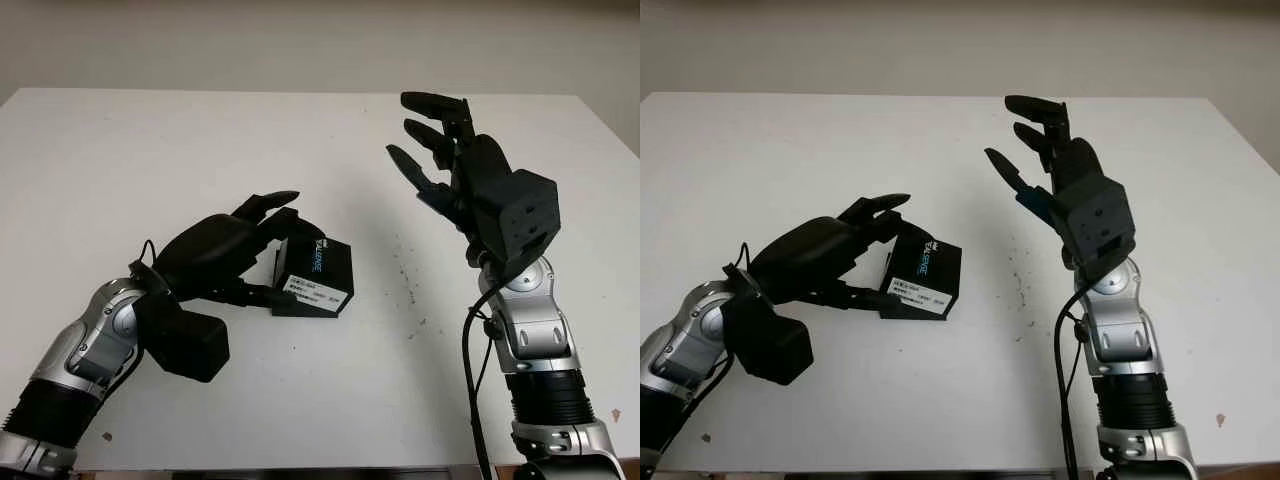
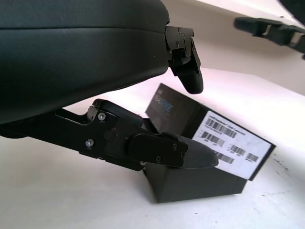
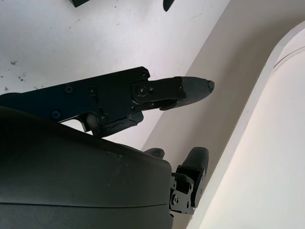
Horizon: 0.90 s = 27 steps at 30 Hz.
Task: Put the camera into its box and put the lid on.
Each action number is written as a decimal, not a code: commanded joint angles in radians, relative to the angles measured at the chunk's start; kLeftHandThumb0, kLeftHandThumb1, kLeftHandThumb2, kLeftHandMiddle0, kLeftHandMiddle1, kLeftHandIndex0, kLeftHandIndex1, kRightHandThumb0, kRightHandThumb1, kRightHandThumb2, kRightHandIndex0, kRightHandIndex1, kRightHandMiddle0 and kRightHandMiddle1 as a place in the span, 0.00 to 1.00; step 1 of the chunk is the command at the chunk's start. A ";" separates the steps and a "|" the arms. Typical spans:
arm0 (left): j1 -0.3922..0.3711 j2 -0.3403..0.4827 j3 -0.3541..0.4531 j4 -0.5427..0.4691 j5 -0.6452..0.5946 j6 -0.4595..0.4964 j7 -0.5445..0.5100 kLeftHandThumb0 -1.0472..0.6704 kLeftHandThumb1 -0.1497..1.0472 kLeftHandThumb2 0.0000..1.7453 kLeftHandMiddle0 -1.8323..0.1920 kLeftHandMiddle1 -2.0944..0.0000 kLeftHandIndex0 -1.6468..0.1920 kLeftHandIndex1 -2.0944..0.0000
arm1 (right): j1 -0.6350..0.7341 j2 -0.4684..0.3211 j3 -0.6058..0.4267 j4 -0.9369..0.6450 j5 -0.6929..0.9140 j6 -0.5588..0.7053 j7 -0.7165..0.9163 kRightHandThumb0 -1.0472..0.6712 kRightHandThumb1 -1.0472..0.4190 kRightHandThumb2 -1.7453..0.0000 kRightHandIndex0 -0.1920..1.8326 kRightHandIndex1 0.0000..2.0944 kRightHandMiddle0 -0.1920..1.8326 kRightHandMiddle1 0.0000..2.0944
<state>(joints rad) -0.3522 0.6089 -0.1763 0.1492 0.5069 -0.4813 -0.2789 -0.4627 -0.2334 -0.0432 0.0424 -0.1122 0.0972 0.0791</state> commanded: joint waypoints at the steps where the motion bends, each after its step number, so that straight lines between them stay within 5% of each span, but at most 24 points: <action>1: 0.019 0.017 0.026 -0.039 -0.017 0.032 -0.013 0.27 1.00 0.18 0.88 0.85 0.94 0.59 | 0.001 -0.013 -0.010 0.005 0.008 -0.018 0.005 0.31 0.00 0.86 0.13 0.23 0.03 0.48; 27: 0.167 0.034 0.077 -0.168 -0.060 0.117 -0.034 0.28 1.00 0.17 0.85 0.93 0.92 0.65 | 0.009 -0.019 -0.021 -0.020 0.017 0.010 0.019 0.32 0.00 0.85 0.13 0.19 0.01 0.44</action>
<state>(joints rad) -0.2024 0.6256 -0.1072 -0.0019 0.4389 -0.3624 -0.3153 -0.4623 -0.2458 -0.0567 0.0402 -0.1024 0.1124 0.0974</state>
